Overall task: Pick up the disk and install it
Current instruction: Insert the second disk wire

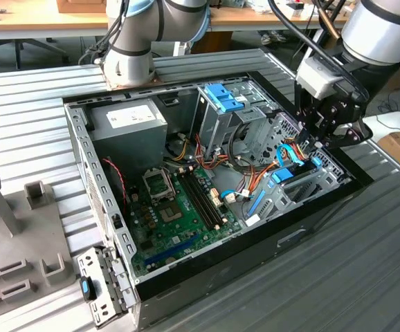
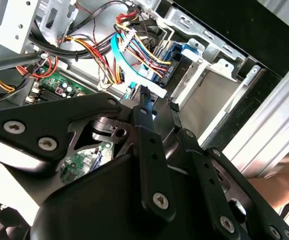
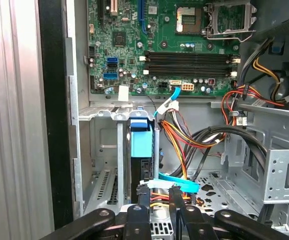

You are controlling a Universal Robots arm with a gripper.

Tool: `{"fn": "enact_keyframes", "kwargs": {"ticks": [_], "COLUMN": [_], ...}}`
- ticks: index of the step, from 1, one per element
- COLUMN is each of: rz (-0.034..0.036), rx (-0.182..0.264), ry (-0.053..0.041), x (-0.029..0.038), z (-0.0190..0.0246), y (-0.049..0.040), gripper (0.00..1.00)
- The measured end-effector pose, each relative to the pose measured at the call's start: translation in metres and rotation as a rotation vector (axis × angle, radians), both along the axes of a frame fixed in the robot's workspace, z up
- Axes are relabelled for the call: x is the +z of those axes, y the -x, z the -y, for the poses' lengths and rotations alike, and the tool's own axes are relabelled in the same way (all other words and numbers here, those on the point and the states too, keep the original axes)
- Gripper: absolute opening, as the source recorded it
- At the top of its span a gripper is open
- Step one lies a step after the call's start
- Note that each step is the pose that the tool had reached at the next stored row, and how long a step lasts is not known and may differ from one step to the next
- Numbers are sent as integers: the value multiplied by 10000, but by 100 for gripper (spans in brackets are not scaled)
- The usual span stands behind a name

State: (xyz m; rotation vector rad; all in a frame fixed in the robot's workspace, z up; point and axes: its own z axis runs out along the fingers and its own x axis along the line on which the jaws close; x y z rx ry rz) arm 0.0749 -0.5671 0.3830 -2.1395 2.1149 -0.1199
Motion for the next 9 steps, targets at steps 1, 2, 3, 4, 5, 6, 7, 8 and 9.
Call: {"fn": "enact_keyframes", "kwargs": {"ticks": [1,2,3,4,5,6,7,8,9], "rz": [1,0,0,0,-65,-152,-243,-328,-437], "rx": [0,0,0,0,-1,0,-1,-3,-2], "ry": [1,2,2,1,5,35,104,187,284], "x": [0,0,0,0,0,2,6,11,16], "z": [0,0,0,-5,-19,-42,-66,-86,-118], "y": [0,0,0,0,-1,-2,-4,-5,-7], "gripper": [30,30,30,30,30,30,30,30,30]}}
